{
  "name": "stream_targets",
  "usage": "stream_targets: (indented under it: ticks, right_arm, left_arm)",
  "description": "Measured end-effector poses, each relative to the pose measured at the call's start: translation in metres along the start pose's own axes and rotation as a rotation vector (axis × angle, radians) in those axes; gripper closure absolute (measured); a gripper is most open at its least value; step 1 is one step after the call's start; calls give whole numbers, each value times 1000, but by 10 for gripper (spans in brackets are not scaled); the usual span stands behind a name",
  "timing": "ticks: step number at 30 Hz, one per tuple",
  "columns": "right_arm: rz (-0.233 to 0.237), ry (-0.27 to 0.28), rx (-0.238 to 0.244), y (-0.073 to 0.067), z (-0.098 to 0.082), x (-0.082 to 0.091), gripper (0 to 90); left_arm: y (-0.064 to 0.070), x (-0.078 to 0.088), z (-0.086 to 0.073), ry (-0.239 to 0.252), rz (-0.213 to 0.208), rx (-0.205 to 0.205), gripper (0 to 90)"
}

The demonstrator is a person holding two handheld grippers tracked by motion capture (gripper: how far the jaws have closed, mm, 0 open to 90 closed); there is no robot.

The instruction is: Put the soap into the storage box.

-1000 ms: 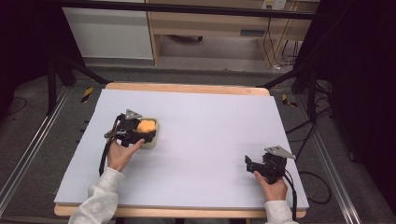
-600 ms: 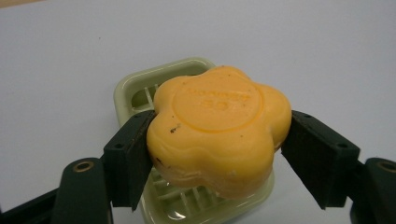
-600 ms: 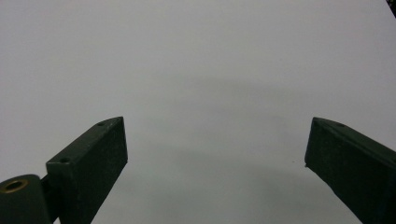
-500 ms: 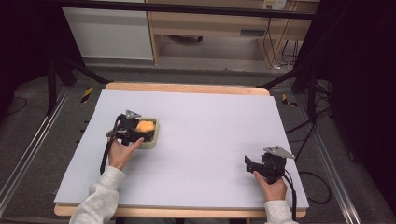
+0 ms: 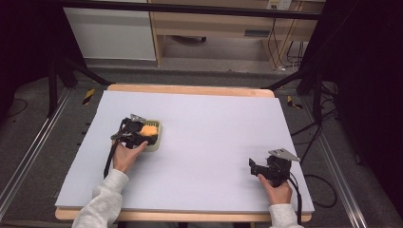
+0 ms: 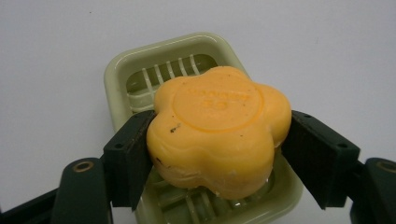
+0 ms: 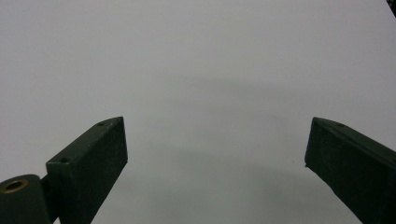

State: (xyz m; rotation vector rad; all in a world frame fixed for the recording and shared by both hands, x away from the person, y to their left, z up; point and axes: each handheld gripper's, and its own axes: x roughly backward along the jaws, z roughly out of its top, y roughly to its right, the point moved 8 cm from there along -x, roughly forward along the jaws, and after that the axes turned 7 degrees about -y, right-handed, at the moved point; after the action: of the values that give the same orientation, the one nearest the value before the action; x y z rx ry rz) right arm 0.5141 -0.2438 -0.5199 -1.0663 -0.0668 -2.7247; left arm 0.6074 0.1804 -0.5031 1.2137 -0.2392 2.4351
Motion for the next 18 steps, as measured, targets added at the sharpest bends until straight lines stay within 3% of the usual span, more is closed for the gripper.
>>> stream_targets:
  ticks: [13, 15, 16, 18]
  right_arm:
    - [7, -2, -1, -1, 0, 1, 61]
    - [8, -3, 2, -1, 0, 1, 60]
    - [10, -2, 2, -1, -1, 1, 59]
    - [7, -2, 4, 0, -1, 1, 58]
  left_arm:
    - [-1, -1, -5, -16, 14, -7, 264]
    - [-1, 1, -5, -17, 25, -16, 211]
    - [1, 4, -2, 3, -2, 2, 199]
    - [2, 10, -1, 14, -3, -2, 182]
